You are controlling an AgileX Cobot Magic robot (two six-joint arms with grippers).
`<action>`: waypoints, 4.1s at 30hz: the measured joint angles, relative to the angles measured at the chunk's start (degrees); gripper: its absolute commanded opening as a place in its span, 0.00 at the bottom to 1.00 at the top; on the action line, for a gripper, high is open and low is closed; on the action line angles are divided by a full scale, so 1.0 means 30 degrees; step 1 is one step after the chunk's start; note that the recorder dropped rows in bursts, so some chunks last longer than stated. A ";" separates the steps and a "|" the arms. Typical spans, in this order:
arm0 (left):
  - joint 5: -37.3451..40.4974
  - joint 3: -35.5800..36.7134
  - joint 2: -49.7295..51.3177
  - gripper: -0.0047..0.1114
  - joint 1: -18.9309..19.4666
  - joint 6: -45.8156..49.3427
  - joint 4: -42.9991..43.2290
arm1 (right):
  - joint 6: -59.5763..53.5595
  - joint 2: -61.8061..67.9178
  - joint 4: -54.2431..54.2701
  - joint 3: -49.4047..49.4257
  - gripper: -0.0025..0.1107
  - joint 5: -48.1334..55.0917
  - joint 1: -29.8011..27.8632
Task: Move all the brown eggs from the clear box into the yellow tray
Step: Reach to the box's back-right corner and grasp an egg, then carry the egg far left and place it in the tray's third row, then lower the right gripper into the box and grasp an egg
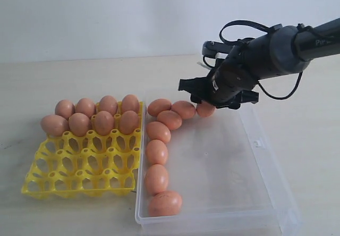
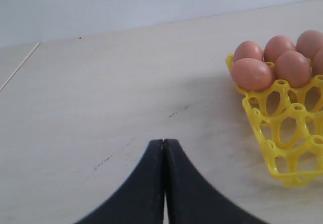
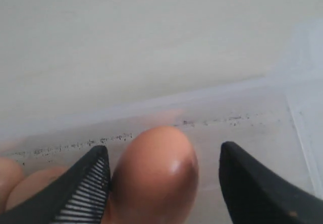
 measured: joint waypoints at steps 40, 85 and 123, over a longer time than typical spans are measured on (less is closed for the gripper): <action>0.0000 0.0000 0.0000 0.04 0.0000 0.0000 0.0000 | -1.8857 0.1345 0.8938 -0.2040 0.02 -1.2834 0.9098; 0.0000 0.0000 0.0000 0.04 0.0000 0.0000 0.0000 | -1.8599 0.2702 0.8867 -0.3708 0.53 -0.8076 0.9802; 0.0000 0.0000 0.0000 0.04 0.0000 0.0000 0.0000 | -1.5458 -0.6961 1.1806 0.5822 0.52 0.2451 0.5898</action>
